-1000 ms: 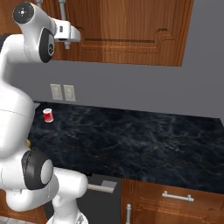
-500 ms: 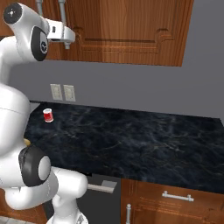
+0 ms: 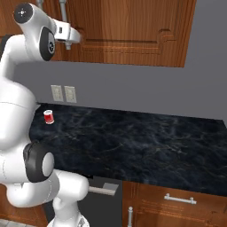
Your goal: Open the cabinet. Pick the bar soap and place it next to the sink. Then close the cabinet.
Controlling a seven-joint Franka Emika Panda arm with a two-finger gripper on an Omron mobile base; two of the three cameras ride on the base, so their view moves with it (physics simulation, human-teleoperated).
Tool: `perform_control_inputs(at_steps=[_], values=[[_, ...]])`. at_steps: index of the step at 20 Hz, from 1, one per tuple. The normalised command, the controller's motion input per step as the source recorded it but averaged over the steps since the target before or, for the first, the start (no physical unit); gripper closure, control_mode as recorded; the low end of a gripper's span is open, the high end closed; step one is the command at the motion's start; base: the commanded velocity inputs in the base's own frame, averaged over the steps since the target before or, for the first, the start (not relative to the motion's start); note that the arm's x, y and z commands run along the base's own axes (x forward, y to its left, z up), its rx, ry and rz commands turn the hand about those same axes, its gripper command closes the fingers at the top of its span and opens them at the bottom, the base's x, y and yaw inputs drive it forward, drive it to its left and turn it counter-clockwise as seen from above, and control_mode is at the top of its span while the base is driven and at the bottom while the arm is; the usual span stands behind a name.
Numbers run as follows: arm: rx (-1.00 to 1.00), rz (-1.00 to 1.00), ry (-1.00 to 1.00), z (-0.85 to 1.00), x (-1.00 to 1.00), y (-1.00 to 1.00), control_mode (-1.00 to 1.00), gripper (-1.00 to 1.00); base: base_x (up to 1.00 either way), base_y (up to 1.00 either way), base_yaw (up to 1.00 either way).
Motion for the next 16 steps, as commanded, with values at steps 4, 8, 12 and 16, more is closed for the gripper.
perform_control_inputs(at_steps=[4, 8, 12, 16], values=[[0.01, 0.04, 0.06, 0.00, 0.26, -0.01, -1.00, -1.00, 0.00, 0.00, 0.00], [0.00, 0.01, 0.04, 0.00, 0.22, 0.00, -1.00, -1.00, 0.00, 0.00, 0.00], [0.00, 0.03, 0.01, -0.01, 0.21, 0.00, -1.00, -1.00, 0.00, 0.00, 0.00], [0.00, 0.01, 0.00, -0.08, 0.20, 0.00, -1.00, -1.00, 0.00, 0.00, 0.00]])
